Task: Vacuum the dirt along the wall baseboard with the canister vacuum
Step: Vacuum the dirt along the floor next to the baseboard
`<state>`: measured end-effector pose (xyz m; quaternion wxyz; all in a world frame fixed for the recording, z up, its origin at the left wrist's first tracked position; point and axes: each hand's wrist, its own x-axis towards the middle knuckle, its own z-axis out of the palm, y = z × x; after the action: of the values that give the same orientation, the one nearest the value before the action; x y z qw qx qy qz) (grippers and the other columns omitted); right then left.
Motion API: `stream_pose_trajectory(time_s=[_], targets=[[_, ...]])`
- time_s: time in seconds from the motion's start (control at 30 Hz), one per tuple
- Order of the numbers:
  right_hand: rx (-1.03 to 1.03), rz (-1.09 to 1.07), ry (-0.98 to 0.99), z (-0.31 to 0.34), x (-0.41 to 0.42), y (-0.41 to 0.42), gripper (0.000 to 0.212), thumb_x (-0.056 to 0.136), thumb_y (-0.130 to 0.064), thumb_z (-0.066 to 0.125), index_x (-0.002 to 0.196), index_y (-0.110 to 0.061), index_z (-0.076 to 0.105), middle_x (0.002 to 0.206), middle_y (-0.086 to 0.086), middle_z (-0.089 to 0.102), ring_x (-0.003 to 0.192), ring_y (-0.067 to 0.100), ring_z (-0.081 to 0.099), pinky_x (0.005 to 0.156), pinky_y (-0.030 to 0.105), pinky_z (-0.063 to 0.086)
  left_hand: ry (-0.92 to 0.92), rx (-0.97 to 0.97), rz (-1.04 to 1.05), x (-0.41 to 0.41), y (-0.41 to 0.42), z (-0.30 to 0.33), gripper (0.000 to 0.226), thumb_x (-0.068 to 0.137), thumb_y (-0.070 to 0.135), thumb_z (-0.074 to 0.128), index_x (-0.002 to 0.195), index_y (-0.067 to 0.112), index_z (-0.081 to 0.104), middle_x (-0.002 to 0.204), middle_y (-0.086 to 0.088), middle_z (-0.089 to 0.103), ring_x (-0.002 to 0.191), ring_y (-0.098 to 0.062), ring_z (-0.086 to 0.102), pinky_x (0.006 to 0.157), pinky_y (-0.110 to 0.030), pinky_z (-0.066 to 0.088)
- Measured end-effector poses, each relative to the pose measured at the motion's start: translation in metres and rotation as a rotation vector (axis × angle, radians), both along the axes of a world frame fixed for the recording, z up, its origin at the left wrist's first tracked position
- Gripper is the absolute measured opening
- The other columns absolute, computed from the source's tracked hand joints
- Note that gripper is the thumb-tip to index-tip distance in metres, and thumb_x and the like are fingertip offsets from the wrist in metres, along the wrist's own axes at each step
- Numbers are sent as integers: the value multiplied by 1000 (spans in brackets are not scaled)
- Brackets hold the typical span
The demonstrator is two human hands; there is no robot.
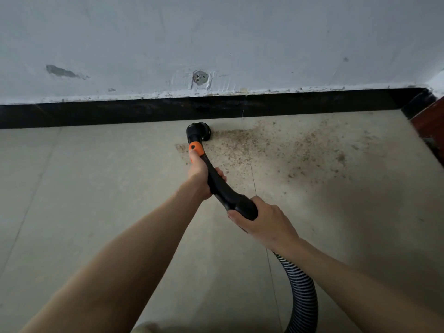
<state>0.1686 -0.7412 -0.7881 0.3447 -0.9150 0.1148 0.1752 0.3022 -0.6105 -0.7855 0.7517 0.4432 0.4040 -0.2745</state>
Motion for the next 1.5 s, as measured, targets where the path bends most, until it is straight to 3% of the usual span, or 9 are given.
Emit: stream_pose_trajectory(time_s=[0.1,0.27,0.47,0.67,0.8,0.97,1.1,1.3,1.5], targets=[[4,-59,-25,0,-3,-11,57,68,-82,46,85,-28,48,71,-6,61,62,12,59,52,25,39,-3,-20,-44,1,-17,2,74,83,75,38,111,7,50,53,-4,46,35,-17,45,40,-23,45],[34,-156,-34,-5,-10,-26,56,62,-83,46,79,-30,46,66,-7,57,54,9,55,47,22,36,-17,6,-125,1,-42,4,86,84,75,36,131,5,49,60,-5,48,41,-19,48,42,-24,46],[37,-237,-27,-15,-23,-38,50,69,-81,47,82,-33,43,69,-6,61,55,8,59,45,22,41,-23,30,-231,-3,-69,7,72,86,74,33,103,5,48,61,-8,50,47,-21,49,47,-29,47],[75,-270,-41,-14,-24,-50,43,73,-74,52,85,-33,47,70,-3,63,59,15,63,57,38,54,-15,15,-282,-4,-87,7,70,87,73,34,99,5,47,65,-8,50,51,-20,50,51,-32,47],[86,-248,-35,-13,-17,-46,41,75,-67,54,93,-30,50,72,-2,64,62,17,64,60,38,55,-23,2,-294,-2,-82,6,72,85,74,34,99,4,48,65,-8,50,51,-20,50,50,-31,47],[98,-156,-56,-8,1,-31,39,75,-66,54,96,-33,52,72,-6,63,60,12,62,55,32,52,-39,20,-202,9,-55,4,73,85,74,34,102,5,48,58,-7,50,46,-20,50,48,-29,47],[112,-35,-50,-4,22,-9,46,77,-65,56,105,-28,55,77,-4,66,68,17,64,63,39,54,-37,14,-77,16,-18,3,71,84,74,37,99,6,49,51,-5,48,36,-18,47,43,-24,45],[103,131,-31,2,45,27,42,78,-65,57,97,-28,54,82,-6,64,71,15,62,60,33,50,-6,5,113,18,38,3,72,79,76,44,98,7,51,40,-2,46,30,-16,45,42,-22,47],[123,206,-1,0,46,49,47,73,-69,54,96,-29,54,80,-8,64,66,11,63,63,35,57,10,46,200,6,67,2,69,80,74,46,98,8,50,52,-3,48,32,-16,47,42,-23,47]])
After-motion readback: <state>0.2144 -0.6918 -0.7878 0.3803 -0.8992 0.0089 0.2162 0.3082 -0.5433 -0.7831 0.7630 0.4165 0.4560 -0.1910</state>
